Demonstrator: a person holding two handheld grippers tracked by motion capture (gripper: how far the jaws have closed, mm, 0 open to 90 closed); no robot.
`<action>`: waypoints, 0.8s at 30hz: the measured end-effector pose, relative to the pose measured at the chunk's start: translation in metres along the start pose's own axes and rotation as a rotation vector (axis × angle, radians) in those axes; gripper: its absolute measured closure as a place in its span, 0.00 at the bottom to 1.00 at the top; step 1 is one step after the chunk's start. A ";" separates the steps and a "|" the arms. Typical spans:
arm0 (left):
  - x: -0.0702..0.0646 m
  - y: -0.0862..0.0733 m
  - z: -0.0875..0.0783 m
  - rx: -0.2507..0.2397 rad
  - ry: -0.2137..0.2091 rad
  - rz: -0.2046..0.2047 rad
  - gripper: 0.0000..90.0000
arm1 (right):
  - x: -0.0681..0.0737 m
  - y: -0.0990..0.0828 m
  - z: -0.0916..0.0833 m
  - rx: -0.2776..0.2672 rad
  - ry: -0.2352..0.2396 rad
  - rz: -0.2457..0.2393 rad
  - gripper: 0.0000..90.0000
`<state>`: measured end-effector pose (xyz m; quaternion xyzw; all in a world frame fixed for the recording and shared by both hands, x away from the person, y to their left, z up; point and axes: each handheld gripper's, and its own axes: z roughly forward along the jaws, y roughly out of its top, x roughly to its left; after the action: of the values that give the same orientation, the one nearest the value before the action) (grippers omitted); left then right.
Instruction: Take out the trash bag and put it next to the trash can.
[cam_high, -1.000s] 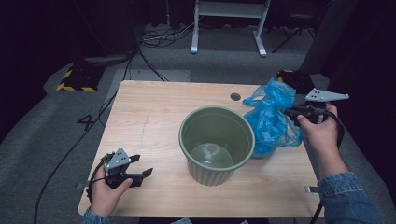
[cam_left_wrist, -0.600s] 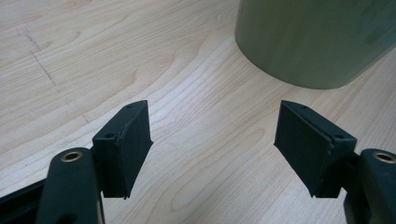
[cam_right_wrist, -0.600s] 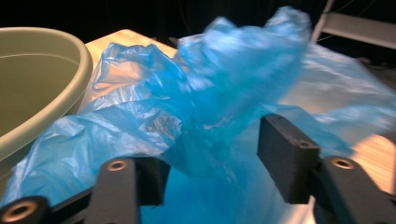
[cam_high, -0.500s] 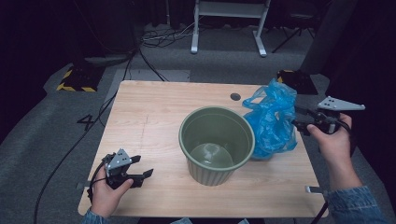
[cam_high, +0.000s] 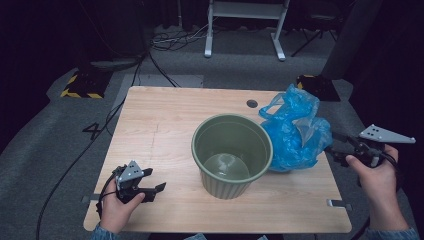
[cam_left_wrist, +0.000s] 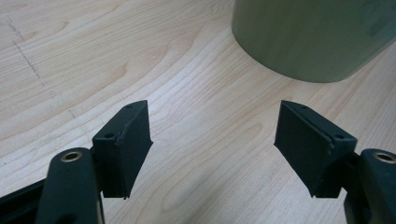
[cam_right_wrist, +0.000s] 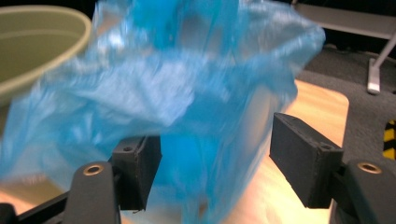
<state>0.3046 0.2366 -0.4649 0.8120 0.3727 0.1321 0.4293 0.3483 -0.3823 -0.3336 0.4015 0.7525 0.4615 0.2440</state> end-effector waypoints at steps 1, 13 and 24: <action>0.000 0.000 0.002 0.002 0.000 0.003 0.30 | 0.000 -0.009 -0.004 0.015 -0.008 0.005 0.36; 0.003 -0.003 0.009 0.040 0.003 0.005 0.29 | -0.010 -0.065 -0.003 0.087 -0.029 0.067 0.31; 0.007 -0.011 0.012 0.087 0.029 -0.002 0.28 | -0.018 -0.101 0.006 0.152 -0.059 0.075 0.29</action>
<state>0.3104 0.2383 -0.4816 0.8275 0.3851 0.1270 0.3883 0.3246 -0.4197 -0.4259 0.4600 0.7623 0.3999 0.2175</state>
